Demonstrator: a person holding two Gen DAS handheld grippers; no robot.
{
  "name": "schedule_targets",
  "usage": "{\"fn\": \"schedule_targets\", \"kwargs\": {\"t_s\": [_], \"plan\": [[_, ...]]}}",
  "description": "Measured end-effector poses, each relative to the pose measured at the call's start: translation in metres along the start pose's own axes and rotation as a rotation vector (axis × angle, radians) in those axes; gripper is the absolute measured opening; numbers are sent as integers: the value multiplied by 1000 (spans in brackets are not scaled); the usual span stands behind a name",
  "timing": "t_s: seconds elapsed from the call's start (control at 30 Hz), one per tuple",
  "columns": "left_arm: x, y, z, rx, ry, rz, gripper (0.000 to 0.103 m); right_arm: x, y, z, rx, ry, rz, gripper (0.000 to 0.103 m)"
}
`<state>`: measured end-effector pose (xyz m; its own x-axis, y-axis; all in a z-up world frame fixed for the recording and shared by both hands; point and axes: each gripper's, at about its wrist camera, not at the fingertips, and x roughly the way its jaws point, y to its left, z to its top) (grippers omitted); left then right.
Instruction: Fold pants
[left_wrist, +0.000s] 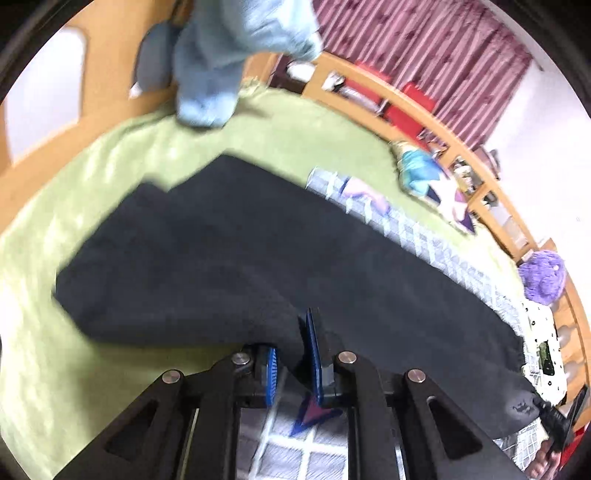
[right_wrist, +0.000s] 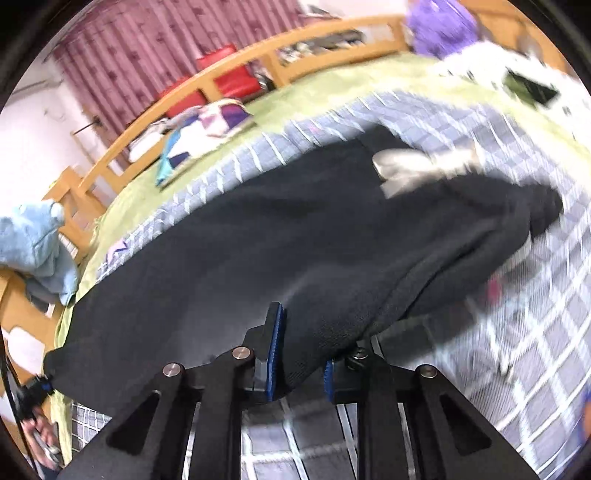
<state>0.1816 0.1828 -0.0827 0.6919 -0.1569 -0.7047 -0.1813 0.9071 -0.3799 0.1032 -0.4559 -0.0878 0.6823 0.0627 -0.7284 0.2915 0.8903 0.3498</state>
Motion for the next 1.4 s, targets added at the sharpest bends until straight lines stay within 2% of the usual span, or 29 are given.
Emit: {"fn": "schedule_targets", "kwargs": {"t_s": [0.07, 0.17, 0.23, 0.27, 0.33, 0.37, 0.4, 0.53, 0.63, 0.8, 0.9, 1.03, 1.1, 1.23, 1.33, 1.4], "plan": [[6, -13, 25, 29, -25, -7, 14, 2, 13, 27, -35, -9, 5, 18], [28, -37, 61, 80, -68, 24, 14, 16, 34, 77, -83, -29, 12, 18], [48, -48, 82, 98, -88, 38, 14, 37, 48, 113, -97, -38, 3, 18], [59, -52, 91, 101, -92, 48, 18, 50, 53, 129, -101, -37, -9, 18], [82, -60, 106, 98, -101, 97, 34, 80, 57, 155, -89, -12, -29, 25], [90, -63, 109, 96, -104, 132, 53, 100, 55, 165, -61, 13, -28, 37], [96, -64, 111, 95, -108, 166, 67, 112, 53, 168, -41, 19, -30, 46], [85, -54, 94, 107, -127, 147, 72, 130, 48, 141, -47, 2, -26, 47], [74, -34, 75, 78, -84, 142, 73, 122, 49, 108, -101, 16, -48, 48], [52, 2, 18, 37, 14, 85, 73, 88, 29, 52, -142, 31, -78, 59], [50, 18, -17, -3, 72, 29, 73, 67, 5, 22, -111, 23, -89, 71], [70, 31, -44, -103, 128, -42, 73, 65, -39, -9, 15, 61, -88, 75], [72, 30, -43, -112, 81, -52, 73, 70, -55, -14, 81, 69, -48, 75], [90, 36, -22, -149, 55, -67, 73, 76, -75, 2, 166, -17, 69, 76], [105, 48, -7, -220, 32, -78, 72, 92, -92, 19, 267, -43, 110, 76], [112, 48, 2, -234, 21, -60, 69, 105, -92, 34, 287, -53, 116, 76]]}}
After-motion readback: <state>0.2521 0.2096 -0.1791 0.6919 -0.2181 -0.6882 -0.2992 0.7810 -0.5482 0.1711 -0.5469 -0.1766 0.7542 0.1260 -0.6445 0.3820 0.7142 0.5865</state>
